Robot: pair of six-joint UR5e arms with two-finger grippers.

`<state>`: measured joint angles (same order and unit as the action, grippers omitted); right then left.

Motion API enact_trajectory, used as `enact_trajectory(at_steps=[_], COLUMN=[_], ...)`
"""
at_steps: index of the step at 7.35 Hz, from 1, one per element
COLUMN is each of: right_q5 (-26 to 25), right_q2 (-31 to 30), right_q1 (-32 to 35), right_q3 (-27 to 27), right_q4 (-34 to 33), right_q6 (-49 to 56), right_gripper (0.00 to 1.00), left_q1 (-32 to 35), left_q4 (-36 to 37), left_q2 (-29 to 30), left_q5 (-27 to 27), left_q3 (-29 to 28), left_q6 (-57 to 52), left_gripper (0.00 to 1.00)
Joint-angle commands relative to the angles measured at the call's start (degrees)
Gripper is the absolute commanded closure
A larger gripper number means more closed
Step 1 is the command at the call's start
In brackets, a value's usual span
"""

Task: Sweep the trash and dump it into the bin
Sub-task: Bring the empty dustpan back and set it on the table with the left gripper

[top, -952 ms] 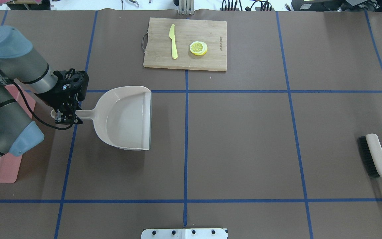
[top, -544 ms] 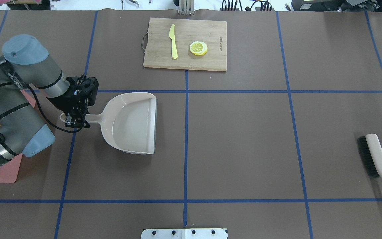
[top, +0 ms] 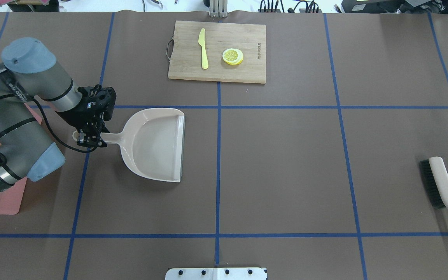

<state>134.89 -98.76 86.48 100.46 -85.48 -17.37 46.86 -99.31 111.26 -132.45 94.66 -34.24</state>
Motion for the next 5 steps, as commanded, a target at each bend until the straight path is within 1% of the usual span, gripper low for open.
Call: enact_trajectory(at_steps=[1,2,3,4,5], right_q5=[-0.1,0.0,0.0,0.0,-0.2], right_q2=[0.0,0.0,0.0,0.0,-0.1], right_q1=[0.0,0.0,0.0,0.0,0.0], right_q3=[-0.4,-0.4,-0.4,-0.4,-0.4], right_q4=[0.0,0.0,0.0,0.0,0.0], right_q6=[0.0,0.0,0.0,0.0,0.0], right_gripper=[0.00,0.00,0.00,0.00,0.00], left_q1=[1.9,7.2,11.5,15.1,17.9], left_q4=[-0.1,0.8,1.1,1.4,1.4], left_q2=[0.0,-0.2,-0.3,-0.2,-0.2], left_q5=[-0.2,-1.0,-5.4,-7.1,-7.7], left_q3=[0.3,0.8,0.8,0.9,2.5], left_q6=[0.2,0.8,1.5,6.7,16.6], left_gripper=[0.02,0.02,0.02,0.02,0.02])
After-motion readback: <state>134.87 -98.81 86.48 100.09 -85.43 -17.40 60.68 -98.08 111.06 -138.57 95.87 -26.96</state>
